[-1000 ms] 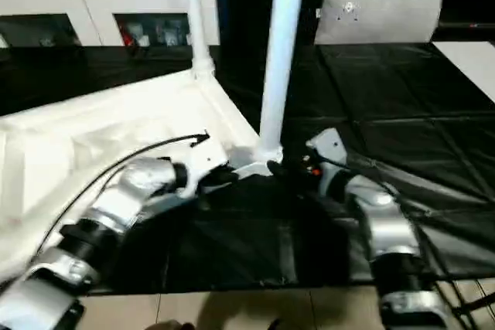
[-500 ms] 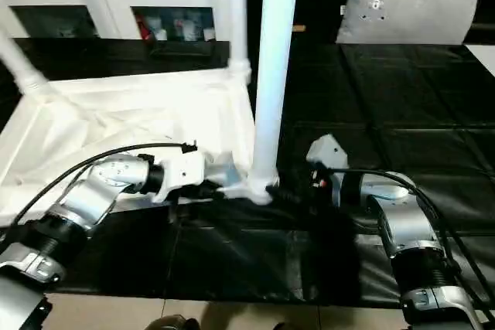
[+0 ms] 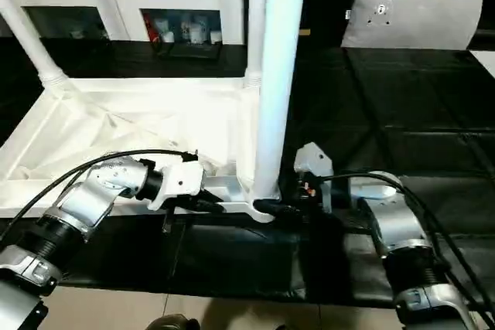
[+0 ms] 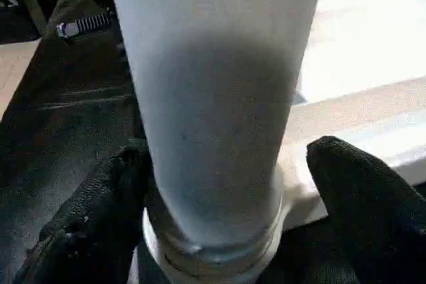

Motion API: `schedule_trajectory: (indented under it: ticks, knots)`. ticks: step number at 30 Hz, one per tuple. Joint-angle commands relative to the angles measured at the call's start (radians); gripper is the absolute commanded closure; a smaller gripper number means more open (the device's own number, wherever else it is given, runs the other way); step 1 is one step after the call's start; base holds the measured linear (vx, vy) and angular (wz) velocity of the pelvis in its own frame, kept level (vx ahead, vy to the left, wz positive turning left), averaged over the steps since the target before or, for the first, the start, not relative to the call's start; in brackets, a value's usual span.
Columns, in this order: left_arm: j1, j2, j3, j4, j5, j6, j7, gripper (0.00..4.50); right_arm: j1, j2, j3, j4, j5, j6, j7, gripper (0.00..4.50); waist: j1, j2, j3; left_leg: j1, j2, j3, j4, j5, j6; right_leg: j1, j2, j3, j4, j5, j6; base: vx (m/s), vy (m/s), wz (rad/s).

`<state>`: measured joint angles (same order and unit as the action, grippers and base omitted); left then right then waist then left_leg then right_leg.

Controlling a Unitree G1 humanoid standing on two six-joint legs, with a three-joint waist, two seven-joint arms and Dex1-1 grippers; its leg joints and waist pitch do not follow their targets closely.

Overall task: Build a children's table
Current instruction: Rotate leg to tighten

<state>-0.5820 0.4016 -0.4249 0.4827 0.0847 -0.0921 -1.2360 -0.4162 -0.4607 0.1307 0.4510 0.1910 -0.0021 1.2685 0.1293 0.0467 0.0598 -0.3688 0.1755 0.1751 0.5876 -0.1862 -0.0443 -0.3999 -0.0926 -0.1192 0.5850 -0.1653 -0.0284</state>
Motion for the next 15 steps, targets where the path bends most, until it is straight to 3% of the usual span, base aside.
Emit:
schedule_trajectory:
  ticks: [1, 5, 11, 15]
  knots:
    - [0.023, -0.001, -0.063, -0.013, 0.020, -0.008, -0.064, 4.50, -0.027, 0.006, 0.003, 0.015, 0.002, 0.006, -0.004, 1.05, 0.001, -0.017, -0.076, 0.006, 0.065, -0.017, -0.061, -0.148, 0.100, 0.054, -0.077, 0.062, -0.056, -0.216, -0.207, 0.000, 0.000, 0.00]
    - [0.023, -0.002, -0.064, -0.014, 0.021, -0.009, -0.068, 4.50, -0.036, 0.011, 0.009, 0.023, 0.003, 0.013, 0.007, 1.28, 0.002, -0.018, -0.075, 0.006, 0.063, -0.017, -0.061, -0.159, 0.093, 0.056, -0.079, 0.061, -0.061, -0.256, -0.195, 0.000, 0.000, 0.00]
    - [0.022, 0.000, -0.066, -0.013, 0.023, -0.006, -0.064, 4.50, -0.042, 0.011, 0.021, 0.037, -0.004, 0.014, 0.019, 1.87, 0.001, -0.018, -0.077, 0.006, 0.063, -0.017, -0.060, -0.157, 0.090, 0.056, -0.077, 0.061, -0.060, -0.245, -0.194, 0.000, 0.000, 0.00]
    - [0.023, -0.001, -0.065, -0.012, 0.022, -0.003, -0.063, 4.50, -0.039, 0.013, 0.026, 0.039, -0.008, 0.012, 0.018, 1.95, 0.002, -0.018, -0.078, 0.006, 0.064, -0.018, -0.060, -0.151, 0.090, 0.056, -0.077, 0.061, -0.057, -0.234, -0.197, 0.000, 0.000, 0.00]
